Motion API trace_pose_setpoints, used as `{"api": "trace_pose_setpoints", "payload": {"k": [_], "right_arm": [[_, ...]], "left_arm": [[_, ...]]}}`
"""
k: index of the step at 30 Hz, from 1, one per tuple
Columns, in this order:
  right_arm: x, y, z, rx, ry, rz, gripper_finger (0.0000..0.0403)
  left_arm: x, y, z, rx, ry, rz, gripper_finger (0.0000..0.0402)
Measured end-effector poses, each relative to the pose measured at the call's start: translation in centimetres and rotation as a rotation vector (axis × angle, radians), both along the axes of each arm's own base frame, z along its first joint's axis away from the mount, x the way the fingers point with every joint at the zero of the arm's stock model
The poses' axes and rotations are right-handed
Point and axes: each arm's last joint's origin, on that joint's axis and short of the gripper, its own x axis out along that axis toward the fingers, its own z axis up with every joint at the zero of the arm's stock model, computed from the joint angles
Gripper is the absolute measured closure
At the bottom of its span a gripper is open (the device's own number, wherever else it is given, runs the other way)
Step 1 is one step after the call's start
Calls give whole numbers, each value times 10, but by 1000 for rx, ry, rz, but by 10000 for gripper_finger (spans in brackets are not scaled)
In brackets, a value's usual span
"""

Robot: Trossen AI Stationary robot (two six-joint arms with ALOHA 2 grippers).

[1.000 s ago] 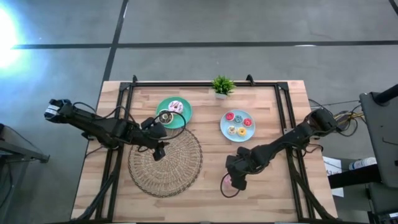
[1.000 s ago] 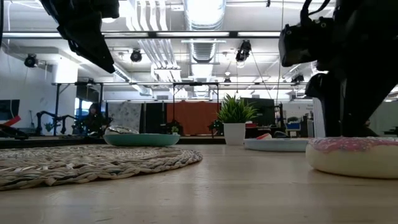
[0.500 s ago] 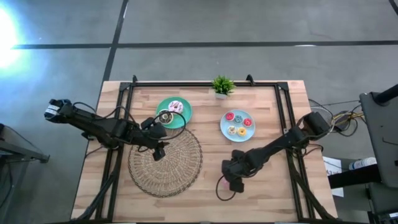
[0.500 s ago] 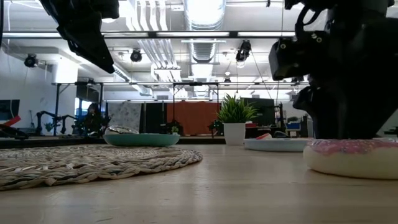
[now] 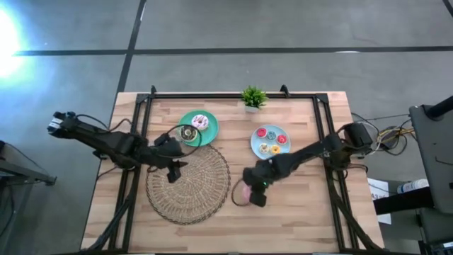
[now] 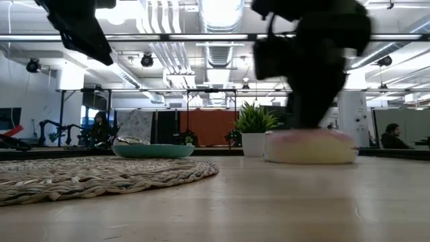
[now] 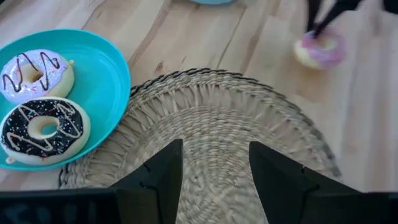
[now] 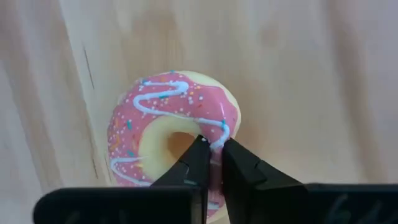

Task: Pick & Place donuts
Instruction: Put the big pink donut into the green plate

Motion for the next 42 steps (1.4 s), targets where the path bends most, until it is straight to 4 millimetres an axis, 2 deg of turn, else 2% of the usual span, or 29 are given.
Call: {"api": "trace_pose_setpoints", "payload": {"k": [5, 8, 11, 14, 18, 25, 29, 34, 42], "right_arm": [[18, -34, 21, -83, -54, 72, 383], [26, -64, 31, -154, -74, 81, 383], [37, -102, 45, -179, -146, -3, 383], [55, -141, 61, -170, -297, -153, 383], [81, -175, 65, -103, -384, -262, 383], [139, -198, 44, -75, -385, -254, 383], [162, -210, 45, -115, -427, -282, 383], [176, -222, 42, -167, -388, -312, 383], [179, -229, 6, -185, -249, -335, 382]], "left_arm": [[-20, 0, 10, -40, -44, 21, 243], [-30, 0, 11, -52, -43, 45, 243], [-36, 0, 12, -49, -54, 85, 243], [-36, -1, 13, -34, -73, 115, 243], [-34, -1, 11, -15, -76, 140, 243], [-32, -1, 10, -6, -96, 217, 243], [-31, -1, 10, -44, -106, 247, 243], [-32, -3, 9, -69, -111, 255, 243], [-32, -4, 9, -66, -106, 257, 243]]}}
